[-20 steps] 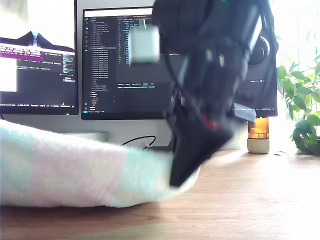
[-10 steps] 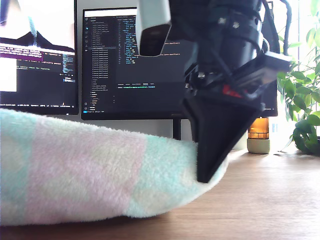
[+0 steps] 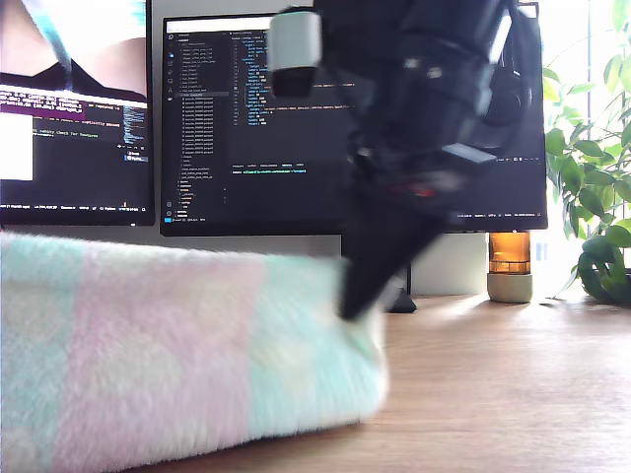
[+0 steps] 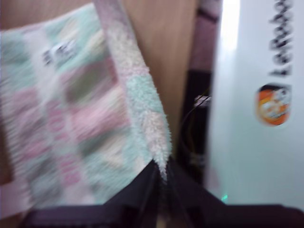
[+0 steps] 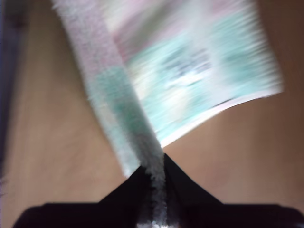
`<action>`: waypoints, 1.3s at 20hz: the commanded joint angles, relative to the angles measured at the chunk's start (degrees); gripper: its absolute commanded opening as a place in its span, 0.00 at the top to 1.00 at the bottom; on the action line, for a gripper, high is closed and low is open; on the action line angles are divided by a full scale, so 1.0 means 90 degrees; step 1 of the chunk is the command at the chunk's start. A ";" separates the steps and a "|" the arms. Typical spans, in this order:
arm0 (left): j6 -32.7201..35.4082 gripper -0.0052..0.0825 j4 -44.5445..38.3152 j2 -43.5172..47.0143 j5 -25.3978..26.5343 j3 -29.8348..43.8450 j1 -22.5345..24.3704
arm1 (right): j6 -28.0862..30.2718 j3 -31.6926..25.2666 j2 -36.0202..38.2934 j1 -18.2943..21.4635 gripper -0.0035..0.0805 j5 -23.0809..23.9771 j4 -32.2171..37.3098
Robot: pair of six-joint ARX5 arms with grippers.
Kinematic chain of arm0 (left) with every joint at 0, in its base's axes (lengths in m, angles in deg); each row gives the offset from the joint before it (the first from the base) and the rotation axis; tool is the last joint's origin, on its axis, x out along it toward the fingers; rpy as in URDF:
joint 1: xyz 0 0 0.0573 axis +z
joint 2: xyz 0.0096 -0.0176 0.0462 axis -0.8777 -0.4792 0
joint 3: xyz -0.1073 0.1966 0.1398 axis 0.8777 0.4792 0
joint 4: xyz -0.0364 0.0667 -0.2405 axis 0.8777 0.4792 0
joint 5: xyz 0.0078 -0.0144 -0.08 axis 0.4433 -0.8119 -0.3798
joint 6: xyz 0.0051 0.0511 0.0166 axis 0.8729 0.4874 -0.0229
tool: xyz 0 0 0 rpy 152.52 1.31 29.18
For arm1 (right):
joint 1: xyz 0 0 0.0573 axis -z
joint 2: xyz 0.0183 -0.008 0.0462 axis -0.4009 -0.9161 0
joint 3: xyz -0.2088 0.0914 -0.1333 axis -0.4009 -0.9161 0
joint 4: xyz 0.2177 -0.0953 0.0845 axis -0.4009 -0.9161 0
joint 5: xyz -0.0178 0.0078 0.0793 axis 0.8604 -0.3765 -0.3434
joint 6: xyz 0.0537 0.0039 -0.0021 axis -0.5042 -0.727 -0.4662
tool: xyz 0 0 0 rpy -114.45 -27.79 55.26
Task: Fold the tea towel to a neat square and place it to the right
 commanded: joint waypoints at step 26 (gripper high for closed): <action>-0.0002 0.96 -0.1217 -0.1739 0.0583 0.0177 0.1190 | -0.0017 0.1411 -0.2023 0.0058 0.95 0.0102 0.0860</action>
